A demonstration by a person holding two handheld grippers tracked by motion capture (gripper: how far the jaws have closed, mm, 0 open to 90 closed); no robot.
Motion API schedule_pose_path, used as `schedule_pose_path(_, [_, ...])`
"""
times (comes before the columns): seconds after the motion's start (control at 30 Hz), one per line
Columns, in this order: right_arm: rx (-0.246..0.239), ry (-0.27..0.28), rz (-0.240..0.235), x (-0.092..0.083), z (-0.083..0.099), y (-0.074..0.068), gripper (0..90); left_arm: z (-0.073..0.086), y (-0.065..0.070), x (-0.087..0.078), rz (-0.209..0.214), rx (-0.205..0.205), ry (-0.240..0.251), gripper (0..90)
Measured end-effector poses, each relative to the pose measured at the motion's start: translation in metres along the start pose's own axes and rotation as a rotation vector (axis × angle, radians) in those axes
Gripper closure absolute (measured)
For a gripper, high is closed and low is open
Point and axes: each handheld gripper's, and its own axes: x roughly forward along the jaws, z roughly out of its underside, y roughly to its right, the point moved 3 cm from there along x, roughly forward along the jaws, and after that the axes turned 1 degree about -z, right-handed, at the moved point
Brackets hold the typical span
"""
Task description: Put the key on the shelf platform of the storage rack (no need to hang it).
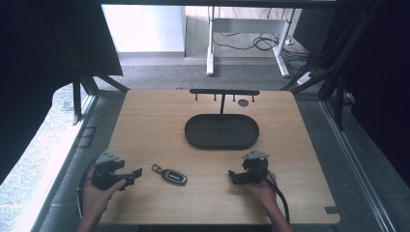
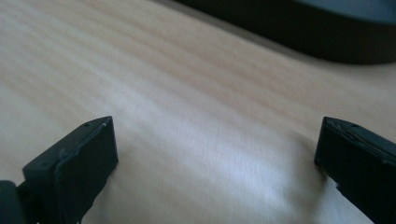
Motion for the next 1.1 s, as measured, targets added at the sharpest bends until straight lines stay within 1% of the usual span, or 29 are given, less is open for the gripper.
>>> schedule_pose_path(0.07, [0.033,-0.007,0.036,0.000,-0.001,-0.004,0.4,0.003,-0.001,0.001,-0.001,-0.003,-0.010,20.7])
schedule_pose_path(0.1, [0.033,-0.007,0.036,0.000,-0.001,-0.004,0.4,0.003,-0.001,0.001,-0.001,-0.003,-0.010,20.7])
schedule_pose_path(0.13, [0.017,-0.039,0.016,-0.004,-0.002,-0.004,5.1,0.006,-0.002,0.001,0.001,-0.016,-0.008,20.7])
schedule_pose_path(0.17, [0.017,-0.039,0.016,-0.004,-0.002,-0.004,5.1,0.006,-0.002,0.001,0.001,-0.016,-0.008,20.7])
schedule_pose_path(0.2, [0.014,-0.048,0.014,-0.006,-0.002,-0.003,7.1,0.007,-0.002,0.000,-0.002,-0.015,-0.009,20.7])
schedule_pose_path(0.23, [0.017,-0.050,0.011,-0.011,0.000,-0.001,12.9,0.007,-0.002,-0.002,-0.002,-0.015,-0.006,20.6])
schedule_pose_path(0.27, [0.019,-0.043,0.002,-0.015,0.002,0.000,13.7,0.005,0.000,-0.005,-0.002,-0.012,0.006,20.7])
schedule_pose_path(0.3, [0.019,-0.043,0.002,-0.015,0.002,0.000,13.7,0.005,0.000,-0.005,-0.002,-0.012,0.006,20.7])
schedule_pose_path(0.33, [0.017,-0.029,-0.015,-0.023,0.004,0.001,15.5,0.003,0.003,-0.009,0.001,-0.008,0.019,20.6])
schedule_pose_path(0.37, [0.012,-0.021,-0.015,-0.026,0.004,0.001,16.4,0.002,0.004,-0.009,0.000,-0.005,0.022,20.6])
schedule_pose_path(0.4, [0.012,-0.021,-0.015,-0.026,0.004,0.001,16.4,0.002,0.004,-0.009,0.000,-0.005,0.022,20.6])
schedule_pose_path(0.43, [0.007,-0.007,-0.011,-0.032,0.005,0.003,17.1,0.002,0.004,-0.009,0.001,-0.004,0.022,20.6])
schedule_pose_path(0.47, [0.017,0.014,-0.025,-0.038,0.005,0.006,19.0,0.003,0.005,-0.009,0.003,-0.004,0.019,20.6])
schedule_pose_path(0.5, [0.017,0.014,-0.025,-0.038,0.005,0.006,19.0,0.003,0.005,-0.008,0.004,-0.001,0.016,20.6])
schedule_pose_path(0.53, [0.028,0.019,-0.026,-0.042,0.005,0.009,21.1,0.003,0.005,-0.007,0.008,0.002,0.014,20.6])
schedule_pose_path(0.63, [0.026,0.025,-0.026,-0.043,0.004,0.011,22.0,0.003,0.005,-0.005,0.012,0.005,0.015,20.5])
schedule_pose_path(0.67, [0.031,0.025,-0.029,-0.044,0.004,0.012,22.1,0.003,0.004,-0.004,0.012,0.007,0.012,20.5])
schedule_pose_path(0.87, [0.021,0.031,-0.029,-0.045,0.004,0.015,22.0,0.003,0.001,-0.002,0.015,0.002,0.009,20.5])
schedule_pose_path(1.07, [0.032,0.015,-0.032,-0.049,0.005,0.017,23.1,0.003,0.001,-0.002,0.016,0.001,0.011,20.5])
schedule_pose_path(1.1, [0.025,0.012,-0.036,-0.050,0.005,0.017,23.6,0.003,0.002,-0.002,0.026,0.000,0.008,20.5])
